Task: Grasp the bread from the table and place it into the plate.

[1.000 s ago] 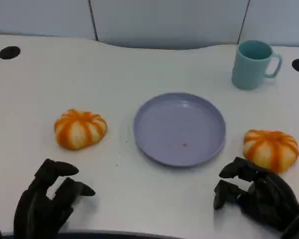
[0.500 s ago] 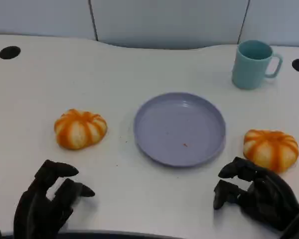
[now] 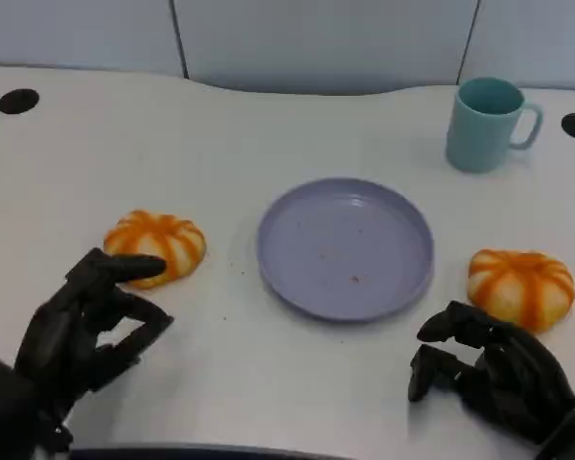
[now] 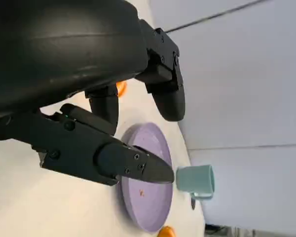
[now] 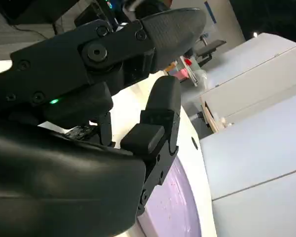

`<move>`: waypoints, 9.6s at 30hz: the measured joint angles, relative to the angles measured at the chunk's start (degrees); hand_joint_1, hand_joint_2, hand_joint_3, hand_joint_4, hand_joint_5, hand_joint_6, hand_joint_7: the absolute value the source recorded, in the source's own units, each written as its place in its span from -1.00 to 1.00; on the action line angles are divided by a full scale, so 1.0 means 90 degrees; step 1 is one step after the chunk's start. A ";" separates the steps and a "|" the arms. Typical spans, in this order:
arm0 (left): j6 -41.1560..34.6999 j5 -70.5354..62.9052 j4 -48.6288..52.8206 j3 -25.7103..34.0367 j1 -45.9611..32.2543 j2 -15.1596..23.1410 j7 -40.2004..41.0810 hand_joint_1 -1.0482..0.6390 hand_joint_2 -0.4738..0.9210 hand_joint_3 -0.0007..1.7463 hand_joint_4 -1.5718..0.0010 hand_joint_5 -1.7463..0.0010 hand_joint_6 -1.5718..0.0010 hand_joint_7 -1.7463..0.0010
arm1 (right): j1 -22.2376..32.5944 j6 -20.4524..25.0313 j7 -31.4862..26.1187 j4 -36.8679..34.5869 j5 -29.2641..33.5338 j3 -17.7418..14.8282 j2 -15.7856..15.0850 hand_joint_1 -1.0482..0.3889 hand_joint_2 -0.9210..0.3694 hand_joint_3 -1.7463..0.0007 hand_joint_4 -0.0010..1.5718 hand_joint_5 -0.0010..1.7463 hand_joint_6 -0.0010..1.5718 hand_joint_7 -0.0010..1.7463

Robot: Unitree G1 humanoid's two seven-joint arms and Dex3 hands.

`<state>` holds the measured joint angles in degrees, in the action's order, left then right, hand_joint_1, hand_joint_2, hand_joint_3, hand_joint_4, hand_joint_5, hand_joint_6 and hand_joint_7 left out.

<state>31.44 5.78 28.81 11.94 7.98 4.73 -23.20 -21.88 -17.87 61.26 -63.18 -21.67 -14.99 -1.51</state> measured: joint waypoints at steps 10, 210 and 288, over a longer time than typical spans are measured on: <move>-0.0321 -0.3173 -0.0613 -0.1013 0.0563 0.0968 0.2087 -0.45 1.00 -0.96 0.88 -0.35 0.66 0.34 | -0.0043 -0.0055 -0.0053 -0.0051 0.0075 0.0021 0.0002 -0.20 -1.00 0.94 -0.23 0.69 -0.05 -0.02; -0.0902 -0.5358 0.5051 -0.5223 0.6066 -0.0516 0.2748 -0.90 1.00 -0.86 1.00 0.12 0.89 0.21 | 0.0281 0.0126 0.0185 0.0471 -0.0129 0.0369 0.0157 -0.18 -1.00 0.93 -0.23 0.67 -0.16 0.10; -0.2939 0.2533 -0.2187 -0.0298 -0.1120 -0.0660 -0.0619 -0.52 1.00 -0.59 0.37 -0.54 0.24 0.33 | 0.0404 0.0011 -0.0072 0.0677 -0.0024 0.0303 0.0193 -0.11 -1.00 0.90 -0.22 0.67 -0.08 0.04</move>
<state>5.00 28.58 9.13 9.26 -2.10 -1.21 -28.78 -18.24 -17.77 60.61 -57.08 -21.88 -12.26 0.23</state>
